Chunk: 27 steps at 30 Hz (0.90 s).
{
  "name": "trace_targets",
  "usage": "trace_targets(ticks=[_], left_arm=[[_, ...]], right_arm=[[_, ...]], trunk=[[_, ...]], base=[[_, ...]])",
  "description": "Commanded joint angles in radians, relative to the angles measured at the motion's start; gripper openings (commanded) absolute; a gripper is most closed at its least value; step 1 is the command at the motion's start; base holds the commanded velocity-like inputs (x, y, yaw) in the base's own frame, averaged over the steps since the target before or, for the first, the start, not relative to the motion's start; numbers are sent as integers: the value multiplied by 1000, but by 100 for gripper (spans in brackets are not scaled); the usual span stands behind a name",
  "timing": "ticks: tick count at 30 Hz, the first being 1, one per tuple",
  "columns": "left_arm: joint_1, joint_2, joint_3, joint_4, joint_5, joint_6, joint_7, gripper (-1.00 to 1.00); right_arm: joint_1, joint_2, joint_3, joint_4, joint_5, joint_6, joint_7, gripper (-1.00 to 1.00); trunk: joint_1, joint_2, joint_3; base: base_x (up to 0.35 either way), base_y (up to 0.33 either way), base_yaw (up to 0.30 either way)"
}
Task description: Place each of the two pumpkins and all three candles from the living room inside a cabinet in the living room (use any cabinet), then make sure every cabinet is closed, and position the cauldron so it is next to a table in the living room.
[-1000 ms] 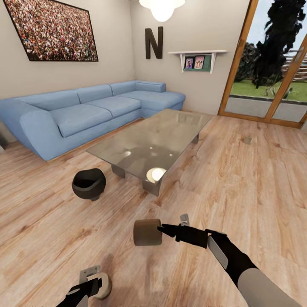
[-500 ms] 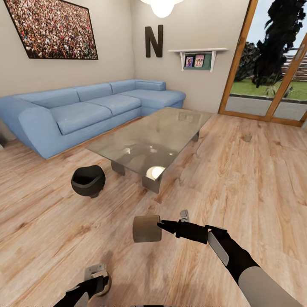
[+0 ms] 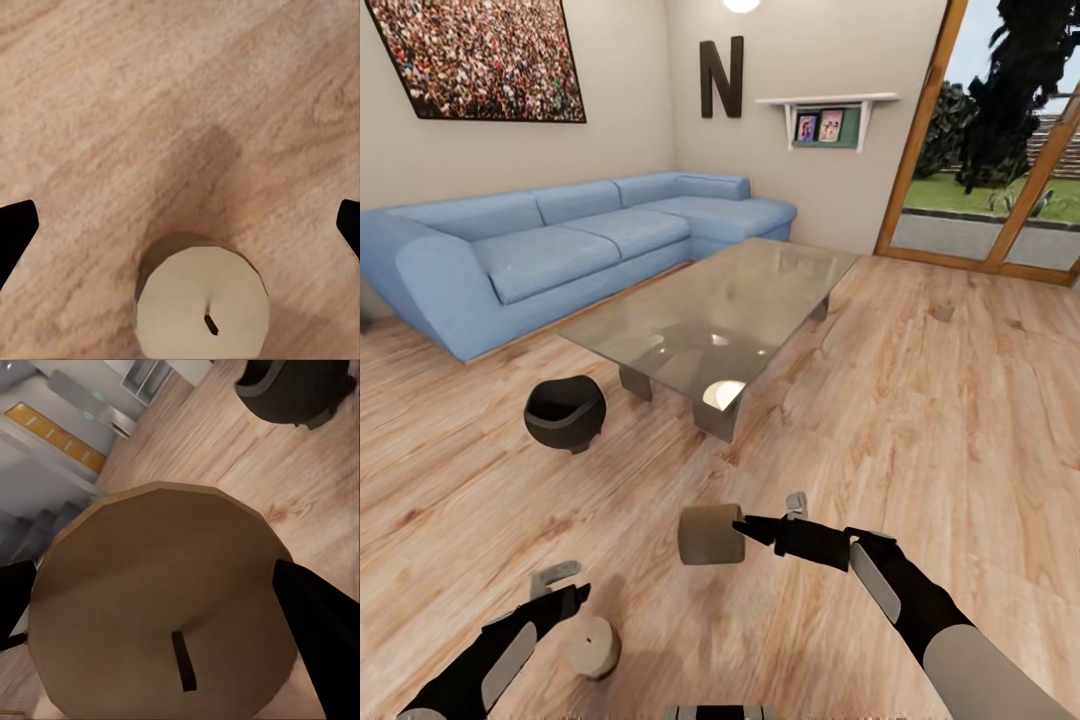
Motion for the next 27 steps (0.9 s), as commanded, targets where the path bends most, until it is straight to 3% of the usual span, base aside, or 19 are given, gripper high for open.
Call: trace_targets(ticks=[1, 5, 9, 17, 21, 27], left_arm=[[-5, 2, -2, -2, 8, 3, 8, 100], [-12, -2, 6, -1, 3, 4, 8, 100], [-15, -2, 8, -2, 0, 4, 7, 100], [-15, -9, 7, -2, 0, 4, 5, 100], [-15, -10, 5, -2, 3, 6, 4, 100], [-15, -14, 3, -1, 7, 10, 3, 100]], right_arm=[[-1, 0, 3, -1, -12, 11, -10, -100], [-1, 3, 2, -8, -16, 11, -25, -100], [-1, 1, 2, -74, -23, 29, -23, -100], [-1, -3, 2, -97, -85, 48, -4, -100], [-1, -20, 2, -98, -118, 56, 54, -100], [-1, -32, 3, -97, -128, 68, 71, -100]], trunk=[[0, -1, -5], [2, -2, -20], [4, -3, -36], [7, -4, -67], [7, -4, -67], [8, -5, -71]], base=[[0, 0, 0], [0, 0, 0], [0, 0, 0], [0, 0, 0], [0, 0, 0], [0, 0, 0]])
